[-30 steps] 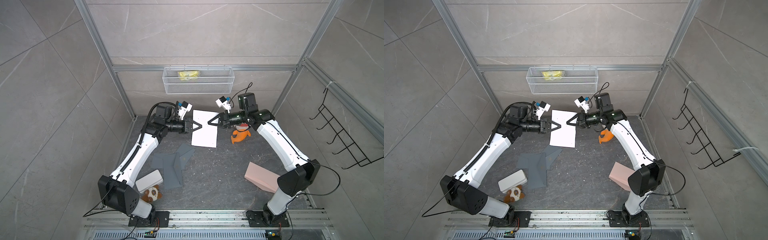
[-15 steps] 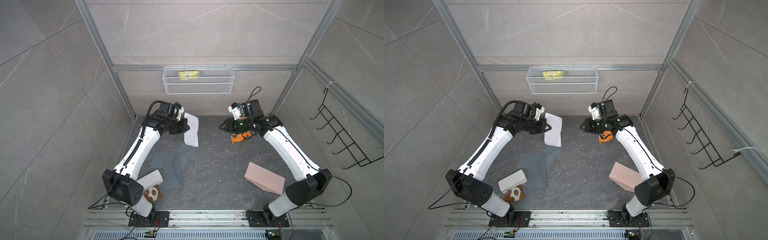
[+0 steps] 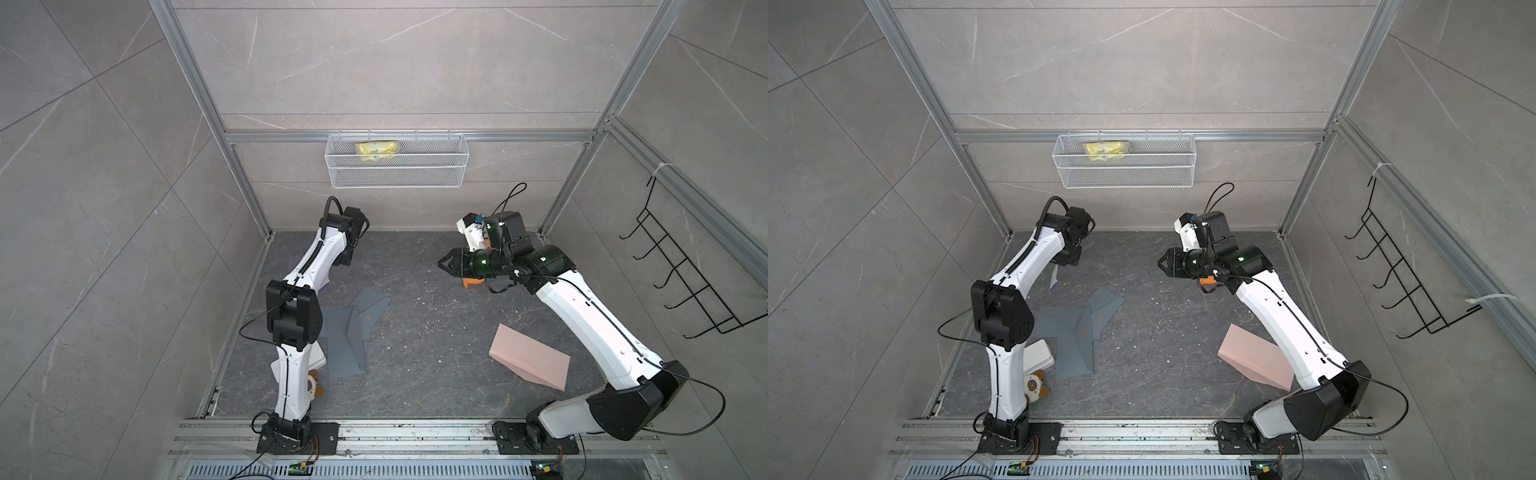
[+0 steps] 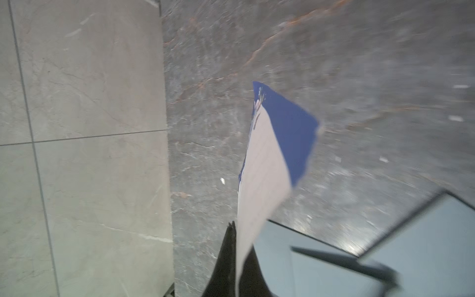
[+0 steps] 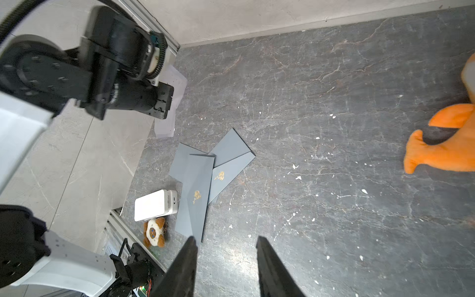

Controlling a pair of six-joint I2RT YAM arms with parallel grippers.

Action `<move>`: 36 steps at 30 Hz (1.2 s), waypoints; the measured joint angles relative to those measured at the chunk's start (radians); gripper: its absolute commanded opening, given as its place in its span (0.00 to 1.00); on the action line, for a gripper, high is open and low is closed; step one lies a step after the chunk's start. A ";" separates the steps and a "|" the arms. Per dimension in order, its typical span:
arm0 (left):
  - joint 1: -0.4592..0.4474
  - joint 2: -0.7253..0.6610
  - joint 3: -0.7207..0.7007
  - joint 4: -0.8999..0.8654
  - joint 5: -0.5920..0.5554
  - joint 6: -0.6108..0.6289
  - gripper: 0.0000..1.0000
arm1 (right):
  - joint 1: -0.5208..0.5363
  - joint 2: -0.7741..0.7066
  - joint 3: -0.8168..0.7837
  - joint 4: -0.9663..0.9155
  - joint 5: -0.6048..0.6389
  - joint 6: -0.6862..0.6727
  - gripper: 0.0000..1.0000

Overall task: Take the letter paper out of the envelope
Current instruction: Place the letter paper at the center of the board.

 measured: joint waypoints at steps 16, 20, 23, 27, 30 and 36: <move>0.080 0.247 -0.012 0.373 -0.199 0.296 0.00 | 0.000 0.066 0.071 -0.037 -0.003 0.003 0.39; 0.086 0.303 0.002 0.349 -0.143 0.270 0.00 | 0.000 0.077 0.077 -0.037 -0.003 0.007 0.39; 0.092 0.318 0.011 0.334 -0.105 0.251 0.00 | 0.000 0.087 0.077 -0.038 -0.003 0.011 0.39; 0.101 0.318 0.027 0.320 -0.068 0.225 0.00 | 0.000 0.097 0.077 -0.039 -0.004 0.015 0.39; 0.111 0.319 0.044 0.306 -0.036 0.202 0.00 | 0.000 0.101 0.077 -0.039 -0.004 0.027 0.39; 0.137 0.319 0.066 0.280 0.016 0.159 0.14 | 0.000 0.101 0.072 -0.035 -0.004 0.047 0.40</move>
